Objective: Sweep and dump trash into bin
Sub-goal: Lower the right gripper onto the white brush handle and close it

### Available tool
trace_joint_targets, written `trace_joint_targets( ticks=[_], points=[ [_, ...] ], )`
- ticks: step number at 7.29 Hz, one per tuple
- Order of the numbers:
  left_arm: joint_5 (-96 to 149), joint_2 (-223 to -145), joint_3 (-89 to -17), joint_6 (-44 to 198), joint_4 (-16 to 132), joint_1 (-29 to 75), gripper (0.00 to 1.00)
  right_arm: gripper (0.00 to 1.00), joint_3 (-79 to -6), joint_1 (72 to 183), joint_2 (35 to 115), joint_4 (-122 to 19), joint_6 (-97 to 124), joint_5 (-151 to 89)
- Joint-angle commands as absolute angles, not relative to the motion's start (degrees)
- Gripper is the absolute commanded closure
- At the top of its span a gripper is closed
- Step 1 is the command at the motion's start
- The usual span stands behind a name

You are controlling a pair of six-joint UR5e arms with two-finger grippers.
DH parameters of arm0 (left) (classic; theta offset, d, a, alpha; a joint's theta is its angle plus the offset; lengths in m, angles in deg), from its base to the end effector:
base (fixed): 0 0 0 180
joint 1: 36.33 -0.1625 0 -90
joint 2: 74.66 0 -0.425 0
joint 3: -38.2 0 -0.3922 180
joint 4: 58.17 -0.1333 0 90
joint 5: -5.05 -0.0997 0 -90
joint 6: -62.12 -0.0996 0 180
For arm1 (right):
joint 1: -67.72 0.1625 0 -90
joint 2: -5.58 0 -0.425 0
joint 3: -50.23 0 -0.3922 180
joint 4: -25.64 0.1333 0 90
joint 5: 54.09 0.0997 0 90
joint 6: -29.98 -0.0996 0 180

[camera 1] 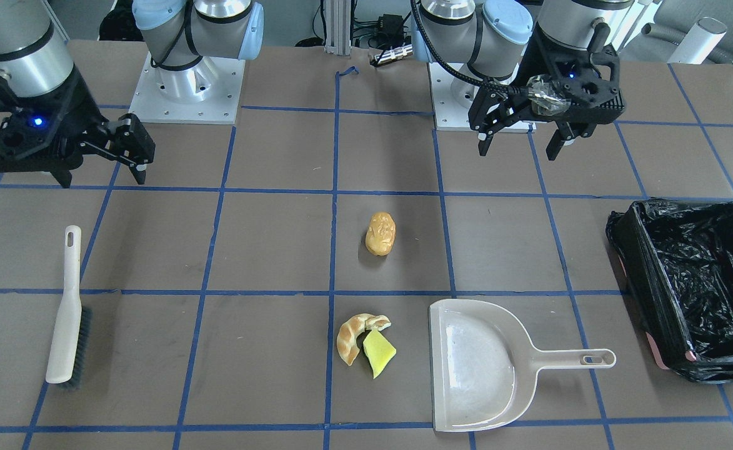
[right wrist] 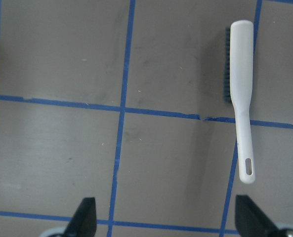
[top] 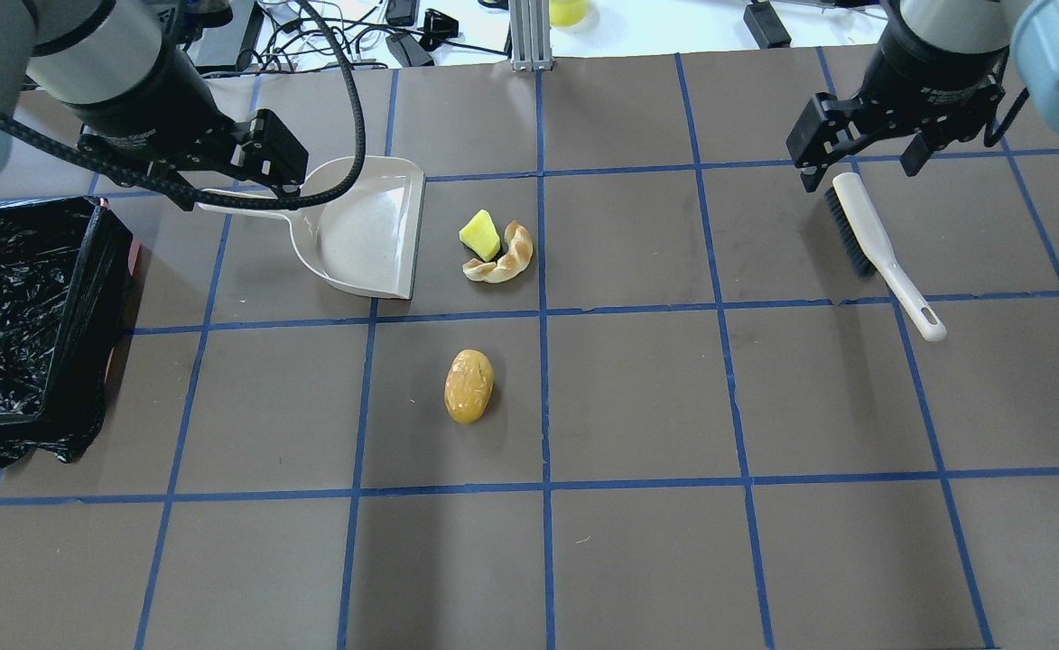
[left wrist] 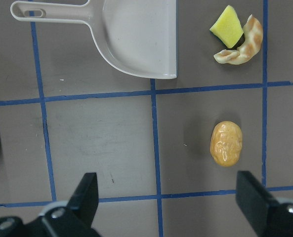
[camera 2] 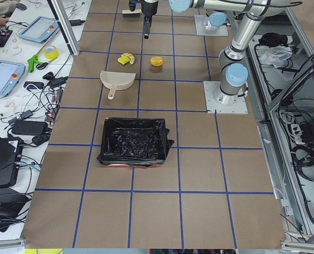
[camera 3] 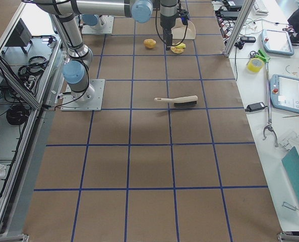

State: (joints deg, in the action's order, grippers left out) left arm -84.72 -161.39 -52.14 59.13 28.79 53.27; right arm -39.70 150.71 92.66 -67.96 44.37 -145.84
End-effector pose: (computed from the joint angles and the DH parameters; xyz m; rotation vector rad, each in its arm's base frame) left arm -0.1304 -0.4779 0.5182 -0.0712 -3.1356 0.1637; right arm 0.0665 -0.5264 0.4692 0.1998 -3.1027 0.0112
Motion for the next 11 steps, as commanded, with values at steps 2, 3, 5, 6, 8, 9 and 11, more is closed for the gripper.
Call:
trace_joint_targets(
  ticks=[2,3,5,6,8,9,11],
  points=[
    [-84.51,-162.11,-52.32,59.13,29.1,53.23,0.0,0.0,-47.29,141.74,84.35,-79.68,59.13,-148.73],
    [-84.77,-162.2,-52.32,59.13,31.1,53.14,0.0,0.0,-50.98,140.07,83.9,-84.44,63.07,-149.45],
    [-84.33,-162.38,-51.98,60.0,32.45,52.97,0.0,0.01,-57.93,137.07,83.71,-90.08,64.78,-149.45],
    [-84.68,-162.38,-51.89,60.18,31.75,52.62,0.0,0.01,-61.18,137.06,82.84,-95.59,65.74,-150.85],
    [-84.95,-162.64,-52.24,60.97,26.05,47.72,0.0,0.07,-62.01,137.06,81.0,-97.14,66.01,-152.35],
    [-85.12,-163.51,-53.37,62.19,24.55,45.43,0.0,0.14,-62.01,136.97,80.82,-97.14,66.01,-152.35],
    [-84.42,-165.44,-54.52,79.16,22.26,44.7,0.0,0.39,-61.92,136.89,80.73,-97.14,65.84,-152.53]
  ],
)
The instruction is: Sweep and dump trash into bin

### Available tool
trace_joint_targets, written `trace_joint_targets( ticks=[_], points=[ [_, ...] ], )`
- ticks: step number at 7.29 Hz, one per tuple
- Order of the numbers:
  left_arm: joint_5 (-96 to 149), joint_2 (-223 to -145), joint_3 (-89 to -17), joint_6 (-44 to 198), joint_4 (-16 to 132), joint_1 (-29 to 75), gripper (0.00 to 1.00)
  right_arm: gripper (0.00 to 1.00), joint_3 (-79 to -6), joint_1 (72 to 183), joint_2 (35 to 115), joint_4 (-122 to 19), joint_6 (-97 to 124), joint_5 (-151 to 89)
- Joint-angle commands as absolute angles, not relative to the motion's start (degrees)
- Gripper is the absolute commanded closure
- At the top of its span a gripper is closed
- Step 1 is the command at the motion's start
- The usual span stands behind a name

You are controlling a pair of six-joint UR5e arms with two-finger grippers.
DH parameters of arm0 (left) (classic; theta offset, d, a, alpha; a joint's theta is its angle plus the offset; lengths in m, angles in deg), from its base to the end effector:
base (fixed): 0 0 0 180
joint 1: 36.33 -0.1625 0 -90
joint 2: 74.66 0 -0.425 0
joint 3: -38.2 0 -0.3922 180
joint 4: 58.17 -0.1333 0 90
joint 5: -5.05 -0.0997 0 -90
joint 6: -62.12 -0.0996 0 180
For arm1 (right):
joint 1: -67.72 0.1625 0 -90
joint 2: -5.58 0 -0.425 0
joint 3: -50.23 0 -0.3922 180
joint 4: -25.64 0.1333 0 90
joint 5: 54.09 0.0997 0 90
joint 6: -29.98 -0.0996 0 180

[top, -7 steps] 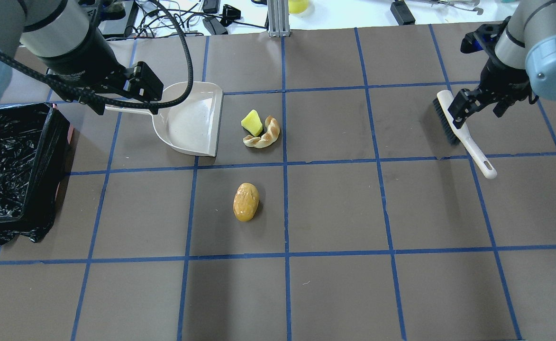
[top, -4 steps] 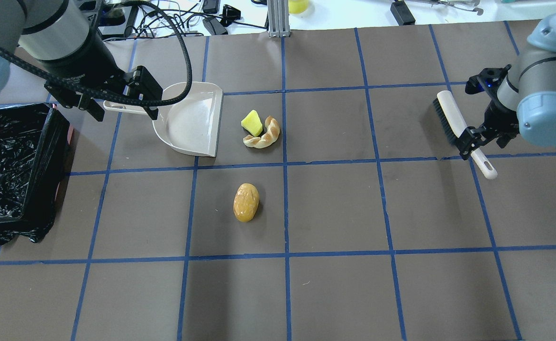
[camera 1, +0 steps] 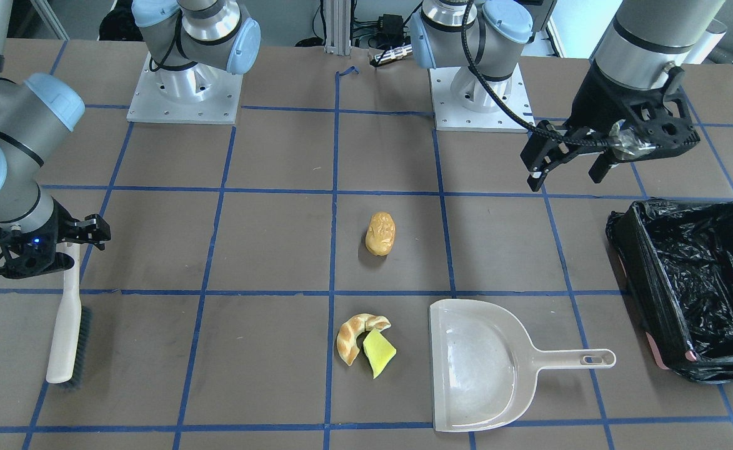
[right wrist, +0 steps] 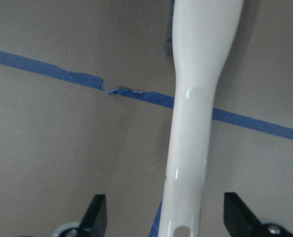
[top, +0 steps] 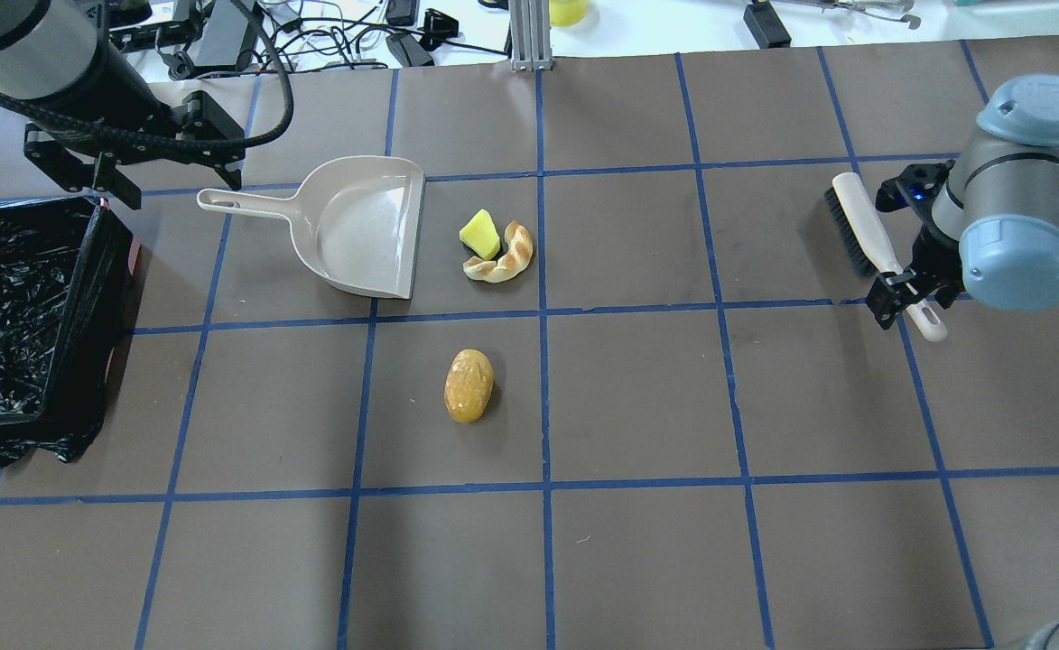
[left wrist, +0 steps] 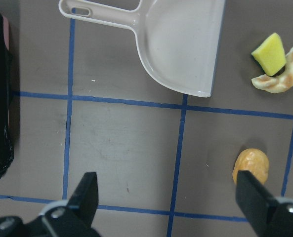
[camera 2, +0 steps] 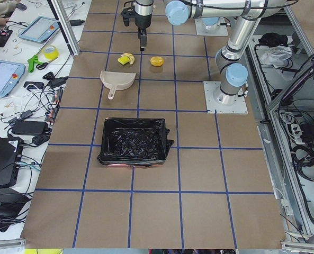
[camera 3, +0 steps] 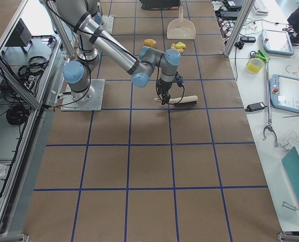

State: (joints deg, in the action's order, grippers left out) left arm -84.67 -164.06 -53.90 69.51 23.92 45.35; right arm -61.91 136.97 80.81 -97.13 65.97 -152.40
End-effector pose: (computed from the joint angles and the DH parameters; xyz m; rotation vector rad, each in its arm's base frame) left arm -0.0603 -0.5119 0.4894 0.4277 -3.1034 0.1755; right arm -0.0710 -0.5230 0.2324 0.4113 -3.0138 -0.2017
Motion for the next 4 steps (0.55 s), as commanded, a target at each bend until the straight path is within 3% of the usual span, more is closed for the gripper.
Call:
trace_joint_targets(
  ticks=[1,2,4],
  points=[
    [-84.94,-167.81,-54.7,85.17,16.77,44.7,0.0,0.46,-61.92,136.02,80.73,-97.14,65.93,-152.44],
    [-84.86,-169.39,-55.22,91.93,12.1,44.7,0.0,0.48,-61.92,135.49,80.55,-97.14,65.93,-152.44],
    [-84.86,-173.35,-55.84,108.95,11.53,44.7,0.0,0.7,-61.66,135.48,80.46,-97.05,65.4,-152.35]
  ],
)
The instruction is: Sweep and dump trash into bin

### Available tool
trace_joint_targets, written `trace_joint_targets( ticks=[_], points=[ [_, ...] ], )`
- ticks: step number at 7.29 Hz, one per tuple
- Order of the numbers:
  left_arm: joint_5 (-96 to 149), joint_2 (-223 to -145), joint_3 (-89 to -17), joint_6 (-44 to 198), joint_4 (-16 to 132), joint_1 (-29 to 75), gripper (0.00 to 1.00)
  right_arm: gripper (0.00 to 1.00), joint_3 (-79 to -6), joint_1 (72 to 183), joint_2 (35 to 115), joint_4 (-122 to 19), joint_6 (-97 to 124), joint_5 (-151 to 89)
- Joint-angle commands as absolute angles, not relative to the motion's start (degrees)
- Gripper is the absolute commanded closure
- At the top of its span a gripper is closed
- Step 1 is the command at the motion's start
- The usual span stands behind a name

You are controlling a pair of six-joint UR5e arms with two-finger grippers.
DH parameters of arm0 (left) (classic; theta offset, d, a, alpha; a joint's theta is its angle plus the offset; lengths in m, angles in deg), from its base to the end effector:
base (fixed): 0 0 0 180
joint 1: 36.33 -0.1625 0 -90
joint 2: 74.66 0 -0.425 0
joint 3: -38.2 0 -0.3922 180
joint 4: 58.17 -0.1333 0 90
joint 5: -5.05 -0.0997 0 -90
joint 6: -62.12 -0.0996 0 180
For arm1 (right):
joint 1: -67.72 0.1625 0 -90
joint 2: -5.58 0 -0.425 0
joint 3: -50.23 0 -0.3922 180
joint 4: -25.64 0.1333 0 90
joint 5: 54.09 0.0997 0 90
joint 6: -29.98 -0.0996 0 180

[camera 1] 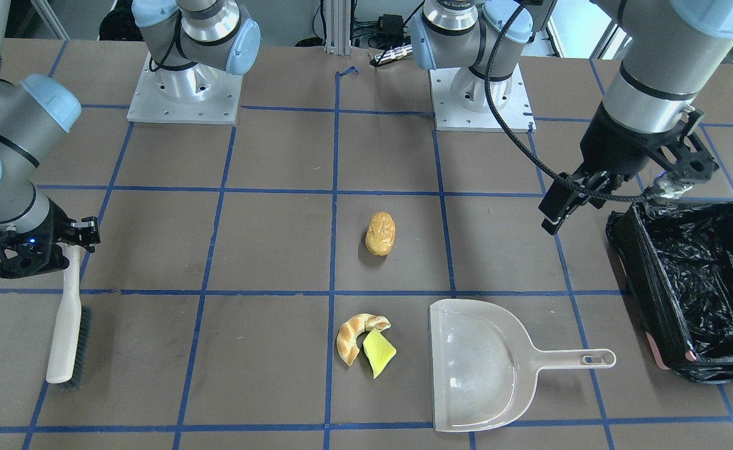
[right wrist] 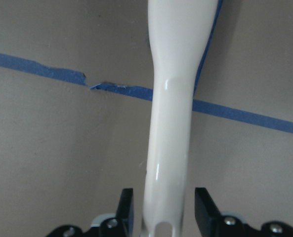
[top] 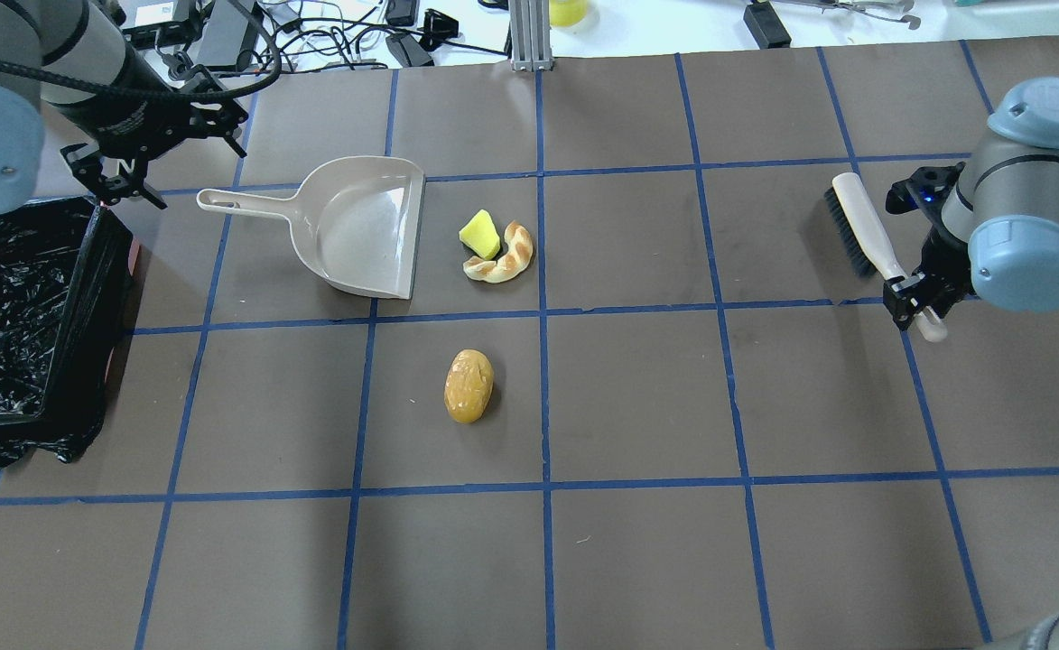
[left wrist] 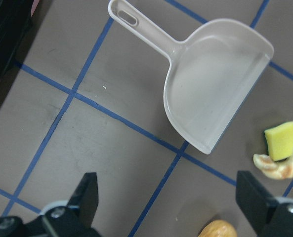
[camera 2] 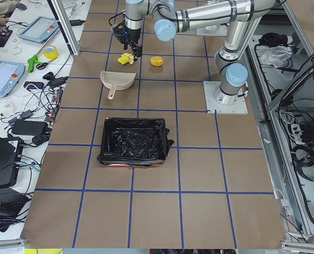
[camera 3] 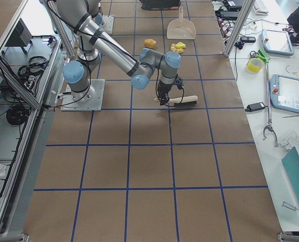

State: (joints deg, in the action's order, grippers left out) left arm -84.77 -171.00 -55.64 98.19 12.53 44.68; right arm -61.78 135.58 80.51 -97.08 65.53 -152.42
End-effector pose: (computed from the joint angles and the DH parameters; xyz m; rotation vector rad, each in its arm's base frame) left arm -0.0465 -0.5613 0.4330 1.1844 -2.8563 0.2386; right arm -0.0841 -0.5221 0.2306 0.3638 -3.0221 -0.2084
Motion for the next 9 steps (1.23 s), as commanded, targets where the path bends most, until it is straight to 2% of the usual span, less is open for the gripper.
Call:
trace_joint_targets(
  ticks=[1,2,3,5,7,9],
  points=[
    [-84.94,-175.02,-55.32,113.57,10.65,44.61,0.0,0.78,-60.61,135.48,80.46,-96.79,64.88,-151.74],
    [-85.99,-176.69,-55.66,118.15,7.77,44.7,0.0,0.87,-59.56,135.48,80.55,-96.36,64.78,-151.74],
    [-92.61,-178.97,-55.23,121.41,5.4,44.7,0.0,0.9,-59.02,135.48,81.07,-96.18,63.91,-151.48],
    [-95.05,-183.01,-55.05,125.02,-0.75,44.7,0.0,1.0,-53.25,136.62,81.78,-88.05,59.26,-151.39],
    [-94.61,-186.1,-53.57,128.2,-2.01,44.7,0.0,1.0,-47.79,141.07,81.69,-82.22,54.53,-152.17],
    [-94.88,-190.13,-52.07,130.49,-4.1,44.7,0.0,1.0,-43.39,150.03,80.38,-78.71,45.41,-152.18]
  ],
)
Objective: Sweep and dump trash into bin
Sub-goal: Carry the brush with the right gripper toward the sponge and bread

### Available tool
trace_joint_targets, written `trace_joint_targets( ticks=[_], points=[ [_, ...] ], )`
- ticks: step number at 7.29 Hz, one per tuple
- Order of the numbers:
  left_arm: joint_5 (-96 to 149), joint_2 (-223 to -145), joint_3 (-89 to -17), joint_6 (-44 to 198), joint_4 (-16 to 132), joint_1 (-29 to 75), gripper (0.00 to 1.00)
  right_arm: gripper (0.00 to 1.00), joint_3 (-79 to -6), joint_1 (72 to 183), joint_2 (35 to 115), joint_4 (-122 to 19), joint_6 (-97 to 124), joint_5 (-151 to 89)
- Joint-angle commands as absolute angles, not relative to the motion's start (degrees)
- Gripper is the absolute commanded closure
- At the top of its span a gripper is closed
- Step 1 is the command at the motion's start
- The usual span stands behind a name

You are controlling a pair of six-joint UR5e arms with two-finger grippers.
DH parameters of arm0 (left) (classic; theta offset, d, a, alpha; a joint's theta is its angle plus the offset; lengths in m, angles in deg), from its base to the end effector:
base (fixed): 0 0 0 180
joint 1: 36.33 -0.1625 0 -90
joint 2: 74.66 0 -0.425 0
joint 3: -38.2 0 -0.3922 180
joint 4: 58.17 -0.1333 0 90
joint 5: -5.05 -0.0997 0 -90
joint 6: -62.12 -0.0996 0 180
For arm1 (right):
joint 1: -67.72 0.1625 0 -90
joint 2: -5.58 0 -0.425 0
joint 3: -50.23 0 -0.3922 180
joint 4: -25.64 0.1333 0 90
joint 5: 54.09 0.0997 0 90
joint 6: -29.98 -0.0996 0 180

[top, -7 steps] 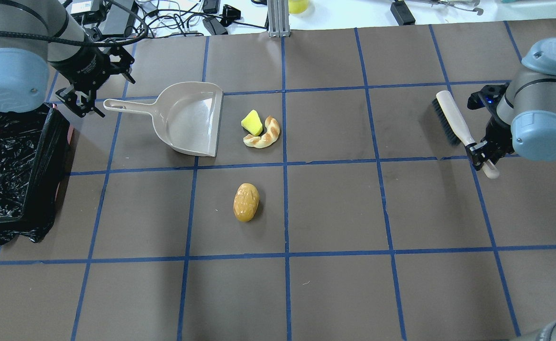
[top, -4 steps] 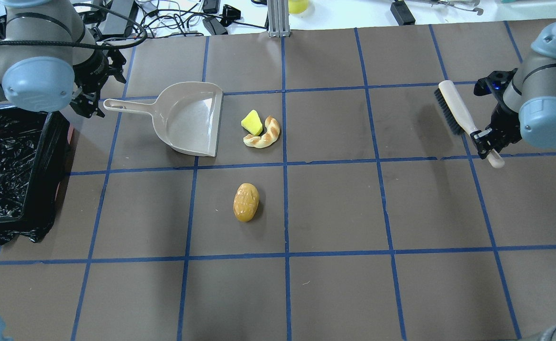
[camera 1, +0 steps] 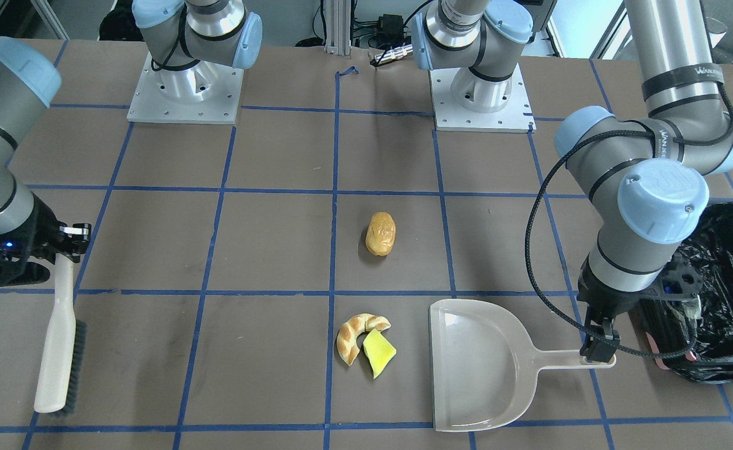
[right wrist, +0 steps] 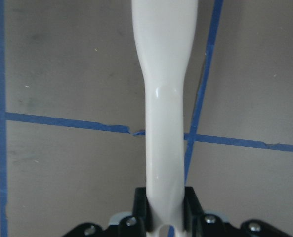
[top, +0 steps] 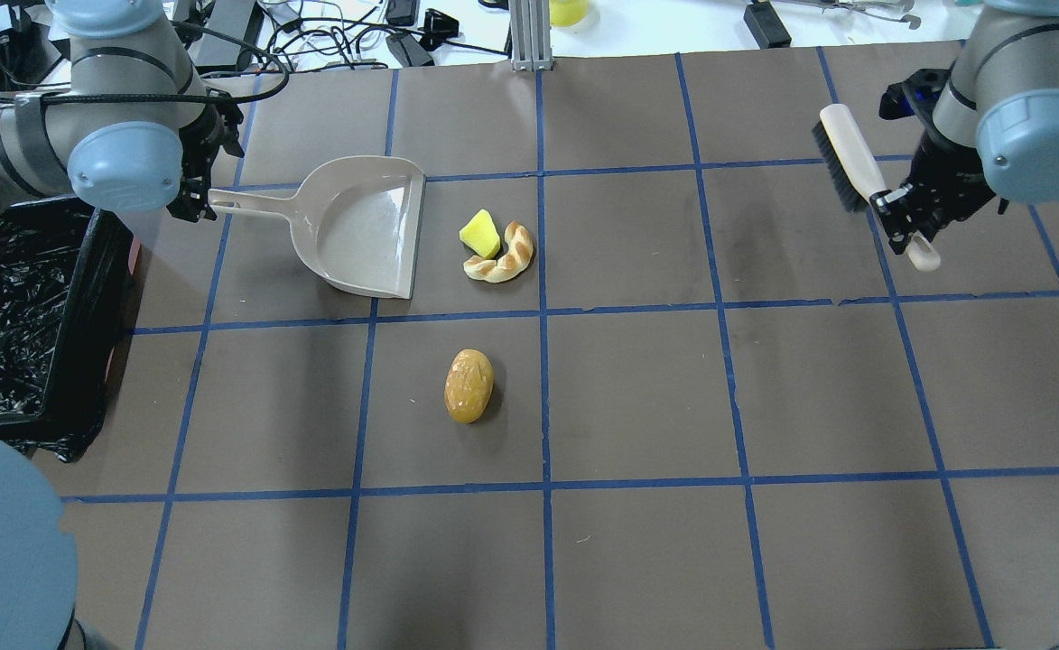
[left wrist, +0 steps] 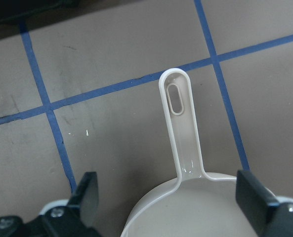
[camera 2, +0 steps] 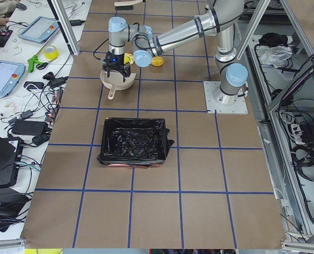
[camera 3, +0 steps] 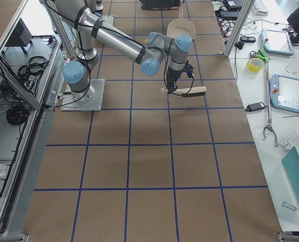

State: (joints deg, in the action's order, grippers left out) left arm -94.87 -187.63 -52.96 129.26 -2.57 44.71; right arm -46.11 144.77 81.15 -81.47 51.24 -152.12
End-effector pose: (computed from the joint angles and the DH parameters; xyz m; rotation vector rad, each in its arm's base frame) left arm -0.0151 -0.6497 0.3147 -1.9020 2.3914 -0.3689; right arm -0.0105 -0.5782 0.3302 0.2258 -3.0141 -0.1547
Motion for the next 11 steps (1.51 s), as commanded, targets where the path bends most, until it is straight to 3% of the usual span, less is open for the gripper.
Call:
trace_joint_targets(
  ticks=[1,6,10,11],
  points=[
    [-94.88,-191.81,-51.37,130.58,-6.21,44.7,0.0,1.0,-41.37,155.12,78.63,-77.38,40.57,-152.44],
    [-95.14,-197.79,-49.07,134.1,-8.43,44.7,0.0,1.0,-37.67,173.76,72.84,-75.78,15.6,-153.06],
    [-97.07,-198.77,-48.98,134.45,-8.51,44.7,0.0,1.0,-33.45,179.42,67.38,-75.78,3.63,-145.96],
    [-97.07,-198.85,-48.98,134.63,-8.51,44.7,0.12,1.0,-32.22,180.03,66.24,-75.78,3.26,-145.59]
  ],
)
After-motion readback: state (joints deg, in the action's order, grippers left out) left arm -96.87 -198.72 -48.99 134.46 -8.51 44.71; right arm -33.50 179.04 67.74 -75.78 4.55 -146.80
